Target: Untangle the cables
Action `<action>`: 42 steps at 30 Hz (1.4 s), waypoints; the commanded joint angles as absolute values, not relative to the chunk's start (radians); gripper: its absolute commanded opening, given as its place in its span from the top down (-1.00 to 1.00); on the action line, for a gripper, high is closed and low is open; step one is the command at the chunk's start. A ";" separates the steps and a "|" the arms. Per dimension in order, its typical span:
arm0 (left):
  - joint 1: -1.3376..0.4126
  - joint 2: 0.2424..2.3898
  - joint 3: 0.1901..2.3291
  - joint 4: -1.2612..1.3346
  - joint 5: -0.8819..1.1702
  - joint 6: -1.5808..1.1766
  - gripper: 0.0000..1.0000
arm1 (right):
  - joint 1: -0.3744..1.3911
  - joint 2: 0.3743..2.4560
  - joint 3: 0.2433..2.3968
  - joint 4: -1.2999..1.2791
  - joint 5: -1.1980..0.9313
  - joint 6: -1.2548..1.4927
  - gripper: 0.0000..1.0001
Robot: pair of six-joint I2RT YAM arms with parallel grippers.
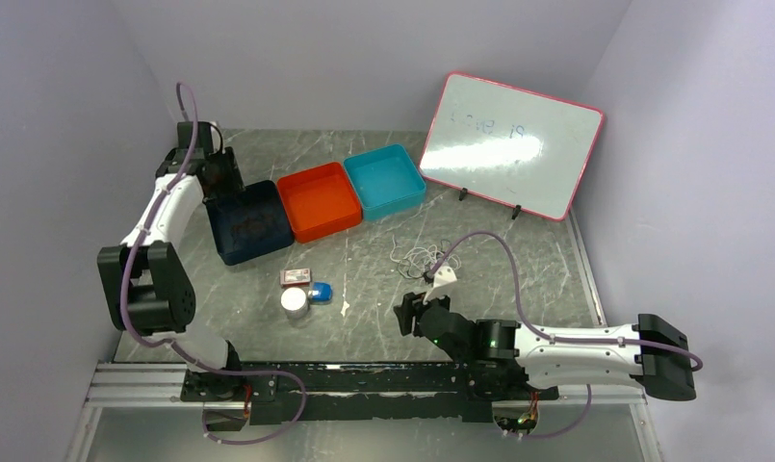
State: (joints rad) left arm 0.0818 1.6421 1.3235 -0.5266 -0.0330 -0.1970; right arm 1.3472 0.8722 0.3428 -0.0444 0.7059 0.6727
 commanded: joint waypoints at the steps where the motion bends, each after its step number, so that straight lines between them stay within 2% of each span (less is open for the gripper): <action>1: 0.089 1.560 1.318 -0.557 -0.058 -0.184 -0.08 | 1.344 0.859 0.388 -0.111 0.772 0.684 -0.21; 6: 0.090 1.464 1.284 -0.552 0.003 -0.189 -0.08 | 1.344 0.859 0.443 -0.210 0.818 0.718 -0.22; 9: 0.089 1.386 1.238 -0.548 0.056 -0.194 -0.08 | 1.328 0.881 0.528 -0.301 0.794 0.685 -0.34; 12: 0.088 1.306 1.179 -0.541 0.100 -0.193 -0.09 | 1.300 0.912 0.609 -0.407 0.794 0.676 -0.36; 14: 0.085 1.248 1.135 -0.534 0.141 -0.199 -0.10 | 1.239 0.924 0.651 -0.441 0.754 0.640 -0.36; 20: 0.011 1.073 0.994 -0.494 0.252 -0.258 -0.11 | 0.923 0.960 0.758 -0.453 0.447 0.481 -0.35; 27: -0.197 0.896 0.812 -0.459 0.223 -0.406 -0.12 | 0.780 1.143 0.884 -0.500 0.221 0.349 -0.33; 31: -0.241 0.793 0.730 -0.460 0.240 -0.462 -0.13 | 0.756 1.260 0.927 -0.479 0.075 0.228 -0.33; 38: -0.252 0.748 0.734 -0.485 0.254 -0.472 -0.10 | 0.752 1.455 1.052 -0.489 0.056 0.036 -0.33; 42: -0.252 0.746 0.732 -0.480 0.271 -0.465 -0.09 | 0.752 1.561 1.119 -0.534 0.073 -0.056 -0.25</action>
State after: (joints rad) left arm -0.2440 0.7528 0.7151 -0.4953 0.2333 -0.4545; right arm 0.7582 1.4918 1.0569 -0.4892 0.0849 0.0864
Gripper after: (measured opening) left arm 0.549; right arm 0.642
